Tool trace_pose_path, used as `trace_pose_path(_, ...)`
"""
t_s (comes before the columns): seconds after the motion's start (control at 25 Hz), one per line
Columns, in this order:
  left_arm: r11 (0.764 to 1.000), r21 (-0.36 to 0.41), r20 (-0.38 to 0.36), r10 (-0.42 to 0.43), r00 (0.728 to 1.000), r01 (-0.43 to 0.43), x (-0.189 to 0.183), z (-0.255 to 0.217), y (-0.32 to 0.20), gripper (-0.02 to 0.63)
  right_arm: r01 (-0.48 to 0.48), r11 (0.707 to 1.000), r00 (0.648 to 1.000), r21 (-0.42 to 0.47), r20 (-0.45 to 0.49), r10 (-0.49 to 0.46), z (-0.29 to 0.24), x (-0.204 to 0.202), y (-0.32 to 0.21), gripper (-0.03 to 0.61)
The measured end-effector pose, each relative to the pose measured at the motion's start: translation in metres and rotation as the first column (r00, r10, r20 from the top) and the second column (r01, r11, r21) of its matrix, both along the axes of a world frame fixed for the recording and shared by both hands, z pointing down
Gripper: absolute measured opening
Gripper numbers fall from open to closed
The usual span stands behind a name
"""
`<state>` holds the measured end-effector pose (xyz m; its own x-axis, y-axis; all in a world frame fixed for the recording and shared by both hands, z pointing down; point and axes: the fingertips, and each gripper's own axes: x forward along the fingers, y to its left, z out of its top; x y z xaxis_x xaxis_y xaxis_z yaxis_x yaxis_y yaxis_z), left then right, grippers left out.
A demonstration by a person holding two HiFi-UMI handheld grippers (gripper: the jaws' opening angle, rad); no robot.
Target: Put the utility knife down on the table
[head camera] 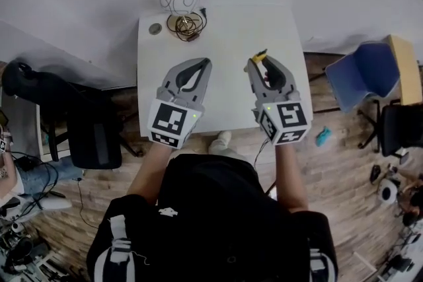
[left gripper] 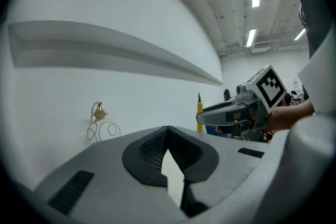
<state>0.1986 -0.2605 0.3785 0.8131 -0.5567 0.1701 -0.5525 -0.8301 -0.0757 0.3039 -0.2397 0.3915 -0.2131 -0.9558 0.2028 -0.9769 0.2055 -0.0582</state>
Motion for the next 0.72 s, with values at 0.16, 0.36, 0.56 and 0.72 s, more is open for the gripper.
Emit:
trace_pose_path(0.16,0.999,-0.011,0.015,-0.034,0.999,0.034,0.002,0.008,-0.002,0.014,0.044,0.999,0.999,-0.019,0.005,-0.044,0.011,0.001,-0.008,0.137)
trace_pose_path(0.36,0.997,-0.024,0.019,-0.070,0.997,0.071,-0.003,0.013,-0.004,0.015,0.097,0.994,0.995,-0.057,0.002,-0.097,0.021,-0.008,-0.013,0.137)
trace_pose_path(0.56,0.995,-0.019,0.019,-0.101,0.995,0.102,-0.017,0.011,-0.009,0.014,0.167,0.983,0.986,-0.075,-0.012,-0.168,0.028,-0.030,-0.021,0.137)
trace_pose_path(0.72,0.993,-0.026,0.014,-0.119,0.993,0.119,-0.031,0.013,-0.015,0.015,0.223,0.969,0.973,-0.103,-0.041,-0.228,0.036,-0.053,-0.025,0.137)
